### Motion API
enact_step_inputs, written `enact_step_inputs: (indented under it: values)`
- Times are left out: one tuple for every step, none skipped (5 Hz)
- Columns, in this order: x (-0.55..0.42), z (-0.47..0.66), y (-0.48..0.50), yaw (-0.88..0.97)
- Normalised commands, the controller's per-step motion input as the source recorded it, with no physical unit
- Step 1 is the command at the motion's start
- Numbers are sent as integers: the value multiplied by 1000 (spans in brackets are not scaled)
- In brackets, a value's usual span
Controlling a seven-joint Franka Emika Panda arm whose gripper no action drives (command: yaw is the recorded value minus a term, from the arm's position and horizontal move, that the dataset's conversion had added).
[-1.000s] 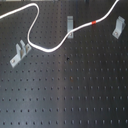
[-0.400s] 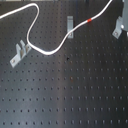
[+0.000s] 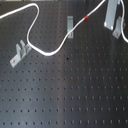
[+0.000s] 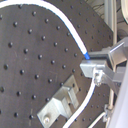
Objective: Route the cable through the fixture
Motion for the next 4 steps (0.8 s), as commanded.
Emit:
enact_step_inputs:
  values:
    - [-267, -14, -216, 140]
    - [319, 1, -606, -54]
    - [-6, 0, -10, 0]
    - [-69, 1, -119, 0]
